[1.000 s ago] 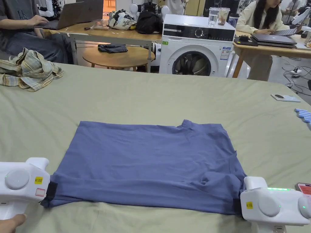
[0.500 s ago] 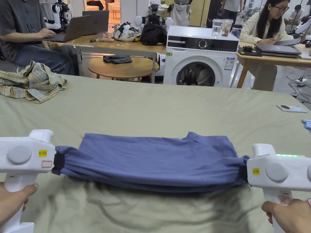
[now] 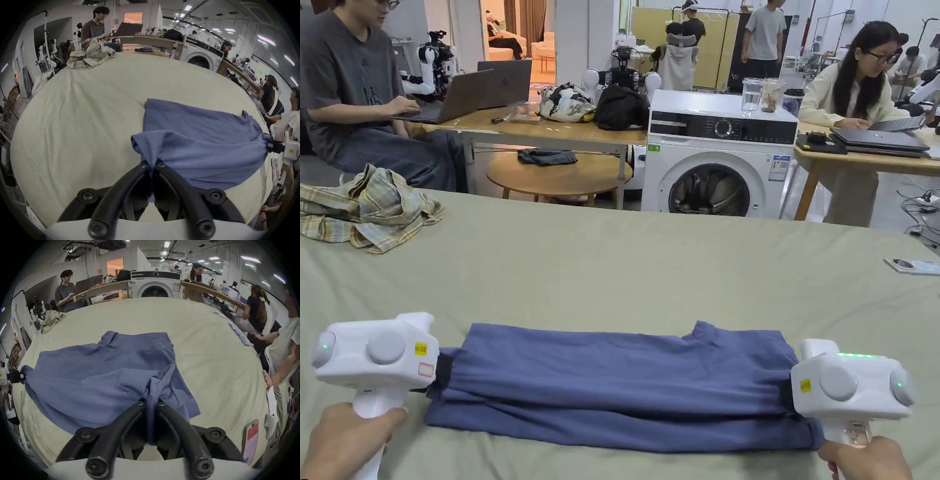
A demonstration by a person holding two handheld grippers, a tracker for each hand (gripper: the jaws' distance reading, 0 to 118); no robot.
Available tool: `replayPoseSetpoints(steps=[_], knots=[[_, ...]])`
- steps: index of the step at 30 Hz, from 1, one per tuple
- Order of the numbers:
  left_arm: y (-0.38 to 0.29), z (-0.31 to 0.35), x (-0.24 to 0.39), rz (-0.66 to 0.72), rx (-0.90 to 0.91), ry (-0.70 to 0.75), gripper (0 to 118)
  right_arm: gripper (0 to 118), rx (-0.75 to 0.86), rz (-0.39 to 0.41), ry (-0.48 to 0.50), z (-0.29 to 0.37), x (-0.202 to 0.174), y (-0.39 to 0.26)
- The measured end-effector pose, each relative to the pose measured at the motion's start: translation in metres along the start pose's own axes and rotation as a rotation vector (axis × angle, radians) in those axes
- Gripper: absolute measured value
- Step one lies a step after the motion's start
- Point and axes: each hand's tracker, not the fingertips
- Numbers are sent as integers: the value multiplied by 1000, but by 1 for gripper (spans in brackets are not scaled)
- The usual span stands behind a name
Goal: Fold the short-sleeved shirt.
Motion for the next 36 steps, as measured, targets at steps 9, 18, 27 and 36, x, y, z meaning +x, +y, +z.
replayPoseSetpoints(steps=[9,18,27,36], knots=[[-8,-8,6,11,-15,13,12,39,90,-7,-51,4,-6,-9],[-35,42,34,-83,227,-50,43,5,379,-70,-59,64,-42,-22],[-47,52,39,-115,272,20,0,0,389,-27,-46,65,-63,-29],[-17,33,0,-19,-15,12,5,0,344,0,-43,59,-57,-33]])
